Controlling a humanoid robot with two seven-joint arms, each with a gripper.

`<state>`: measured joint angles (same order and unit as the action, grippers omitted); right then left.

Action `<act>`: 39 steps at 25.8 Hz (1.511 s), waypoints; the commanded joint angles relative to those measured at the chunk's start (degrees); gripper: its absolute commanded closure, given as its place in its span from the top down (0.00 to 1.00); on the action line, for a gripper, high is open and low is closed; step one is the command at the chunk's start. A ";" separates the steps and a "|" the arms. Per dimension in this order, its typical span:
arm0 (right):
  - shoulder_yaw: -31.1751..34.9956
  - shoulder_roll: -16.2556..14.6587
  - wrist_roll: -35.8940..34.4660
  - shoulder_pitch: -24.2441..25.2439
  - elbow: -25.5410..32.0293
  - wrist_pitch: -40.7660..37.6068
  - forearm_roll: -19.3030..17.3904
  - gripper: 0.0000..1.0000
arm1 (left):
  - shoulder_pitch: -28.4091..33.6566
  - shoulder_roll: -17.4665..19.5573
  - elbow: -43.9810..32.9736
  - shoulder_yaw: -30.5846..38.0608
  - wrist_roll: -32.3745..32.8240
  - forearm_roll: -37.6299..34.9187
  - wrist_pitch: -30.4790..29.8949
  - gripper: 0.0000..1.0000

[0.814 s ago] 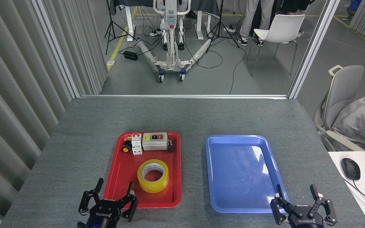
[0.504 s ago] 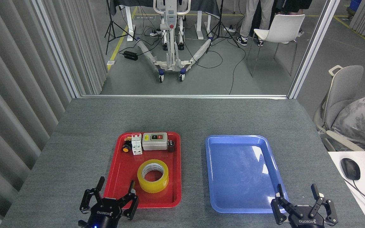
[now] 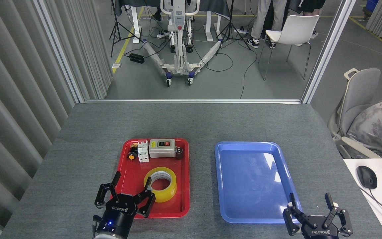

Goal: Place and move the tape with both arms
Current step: 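Move the left gripper forward to the yellow tape roll in the red tray, then insert the left gripper into the tape roll's hole and grip it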

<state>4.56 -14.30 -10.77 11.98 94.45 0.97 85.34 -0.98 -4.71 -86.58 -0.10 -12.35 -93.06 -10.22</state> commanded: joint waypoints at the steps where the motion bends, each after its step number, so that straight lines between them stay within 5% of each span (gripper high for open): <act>1: -0.08 -0.03 0.40 -0.29 -0.05 -0.01 0.00 1.00 | -3.06 -0.39 3.43 -0.16 0.13 -0.28 0.02 0.99; 17: -0.16 0.24 0.40 -0.64 -0.05 0.52 0.26 1.00 | -18.18 -2.23 30.50 -2.71 -0.92 -0.28 11.01 0.99; 24: -0.25 0.33 0.40 -0.64 -0.05 0.26 0.26 1.00 | -20.37 -3.02 30.77 -4.38 0.66 0.60 11.19 1.00; 35: -0.43 0.50 0.66 -2.31 -0.05 0.26 0.35 1.00 | -25.21 -2.49 30.68 -3.68 23.16 8.16 11.89 1.00; 39: -0.43 0.59 0.66 -2.23 -0.05 0.26 0.35 1.00 | -28.11 -1.18 30.94 -3.50 41.79 8.68 11.89 1.00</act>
<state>4.13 -13.74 -10.15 9.75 94.40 1.20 85.69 -27.34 -6.61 -55.73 -3.79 17.76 -84.88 1.68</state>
